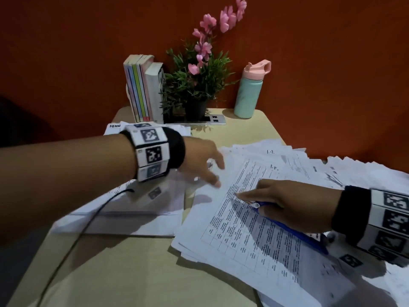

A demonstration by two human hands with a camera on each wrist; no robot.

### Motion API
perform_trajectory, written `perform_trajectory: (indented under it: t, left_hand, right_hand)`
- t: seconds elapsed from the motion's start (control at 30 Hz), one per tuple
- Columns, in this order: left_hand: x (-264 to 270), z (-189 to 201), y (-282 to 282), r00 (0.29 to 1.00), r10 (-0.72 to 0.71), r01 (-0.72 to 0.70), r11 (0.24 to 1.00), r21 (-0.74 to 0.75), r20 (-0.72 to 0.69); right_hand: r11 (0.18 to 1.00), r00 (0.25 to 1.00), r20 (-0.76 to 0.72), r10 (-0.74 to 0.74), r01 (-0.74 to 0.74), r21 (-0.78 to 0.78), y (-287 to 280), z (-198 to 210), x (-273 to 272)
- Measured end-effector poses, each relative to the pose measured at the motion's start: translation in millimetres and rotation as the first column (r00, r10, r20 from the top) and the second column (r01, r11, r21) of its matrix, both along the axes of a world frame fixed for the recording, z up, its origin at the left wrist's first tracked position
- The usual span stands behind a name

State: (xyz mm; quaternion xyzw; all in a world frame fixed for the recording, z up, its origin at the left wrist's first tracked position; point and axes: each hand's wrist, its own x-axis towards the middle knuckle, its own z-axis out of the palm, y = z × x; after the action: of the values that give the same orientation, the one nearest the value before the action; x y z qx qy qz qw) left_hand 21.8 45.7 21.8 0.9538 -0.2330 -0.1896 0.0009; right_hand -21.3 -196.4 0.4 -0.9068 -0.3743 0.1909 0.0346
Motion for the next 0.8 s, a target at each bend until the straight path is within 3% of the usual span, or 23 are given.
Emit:
perform_trajectory:
  t: [0.07, 0.17, 0.37, 0.8]
  left_hand:
    - [-11.8, -15.3, 5.9, 0.996, -0.071, 0.078, 0.982, 0.170, -0.049]
    - [-16.7, -32.6, 8.2, 0.993, -0.117, 0.118, 0.959, 0.257, -0.017]
    - [-16.5, -36.1, 12.9, 0.995, -0.084, 0.094, 0.974, 0.208, -0.055]
    - [-11.7, -40.4, 14.0, 0.996, -0.080, 0.088, 0.978, 0.189, -0.050]
  right_hand:
    - [0.998, 0.998, 0.036, 0.055, -0.054, -0.030, 9.3, 0.4, 3.1]
    - [0.989, 0.991, 0.050, 0.121, -0.116, -0.091, 24.5, -3.2, 7.1]
    - [0.975, 0.989, 0.010, 0.150, -0.146, -0.166, 39.5, -3.5, 20.6]
    - [0.969, 0.981, 0.037, 0.192, -0.183, -0.164, 46.9, 2.8, 27.3]
